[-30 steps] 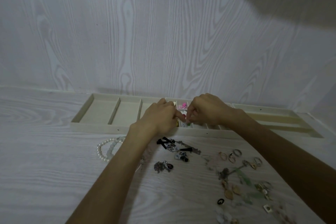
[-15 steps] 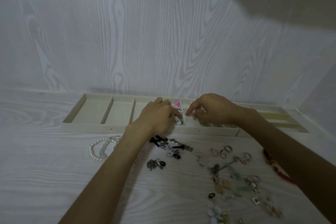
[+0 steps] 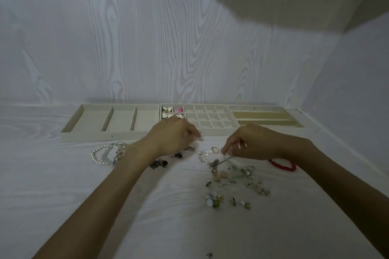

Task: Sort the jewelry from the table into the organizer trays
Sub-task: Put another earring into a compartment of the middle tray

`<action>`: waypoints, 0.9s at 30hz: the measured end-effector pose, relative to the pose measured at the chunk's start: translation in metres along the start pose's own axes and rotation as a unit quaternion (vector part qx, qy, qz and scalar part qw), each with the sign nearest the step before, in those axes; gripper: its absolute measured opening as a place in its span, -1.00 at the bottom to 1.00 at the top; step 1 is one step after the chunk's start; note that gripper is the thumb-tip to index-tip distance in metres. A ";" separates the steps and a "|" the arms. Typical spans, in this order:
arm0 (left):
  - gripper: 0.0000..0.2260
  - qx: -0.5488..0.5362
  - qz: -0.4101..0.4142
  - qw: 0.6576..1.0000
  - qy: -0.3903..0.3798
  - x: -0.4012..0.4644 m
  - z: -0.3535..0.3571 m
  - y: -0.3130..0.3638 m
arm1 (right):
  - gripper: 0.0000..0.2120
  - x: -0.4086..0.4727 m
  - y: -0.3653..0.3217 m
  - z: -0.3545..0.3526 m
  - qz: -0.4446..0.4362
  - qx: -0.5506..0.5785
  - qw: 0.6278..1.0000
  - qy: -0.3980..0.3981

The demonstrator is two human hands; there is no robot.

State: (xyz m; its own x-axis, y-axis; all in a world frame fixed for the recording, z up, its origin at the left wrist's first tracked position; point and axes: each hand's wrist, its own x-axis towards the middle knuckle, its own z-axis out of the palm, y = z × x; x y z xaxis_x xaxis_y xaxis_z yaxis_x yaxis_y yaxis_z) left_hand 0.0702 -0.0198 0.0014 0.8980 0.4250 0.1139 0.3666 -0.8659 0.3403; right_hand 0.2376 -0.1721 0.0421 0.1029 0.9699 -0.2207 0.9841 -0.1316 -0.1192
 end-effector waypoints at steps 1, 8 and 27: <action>-0.75 -0.015 0.007 1.000 -0.026 -0.007 0.004 0.007 | -0.78 -0.008 -0.002 0.007 0.002 0.011 1.000 0.003; -0.83 -0.125 0.017 0.982 -0.137 -0.049 0.028 0.026 | -0.83 -0.038 -0.028 0.054 -0.025 0.084 0.993 0.083; -0.71 -0.294 -0.042 0.945 -0.137 -0.071 0.015 0.035 | -0.83 -0.044 -0.044 0.068 -0.022 0.241 0.964 0.113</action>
State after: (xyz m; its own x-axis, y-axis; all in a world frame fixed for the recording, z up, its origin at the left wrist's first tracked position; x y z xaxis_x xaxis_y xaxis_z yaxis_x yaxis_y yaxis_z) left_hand 0.0227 -0.0846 -0.0086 0.9308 0.3310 -0.1550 0.3127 -0.5016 0.8066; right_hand 0.1800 -0.2226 -0.0086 0.1461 0.9893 0.0053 0.8123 -0.1169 -0.5714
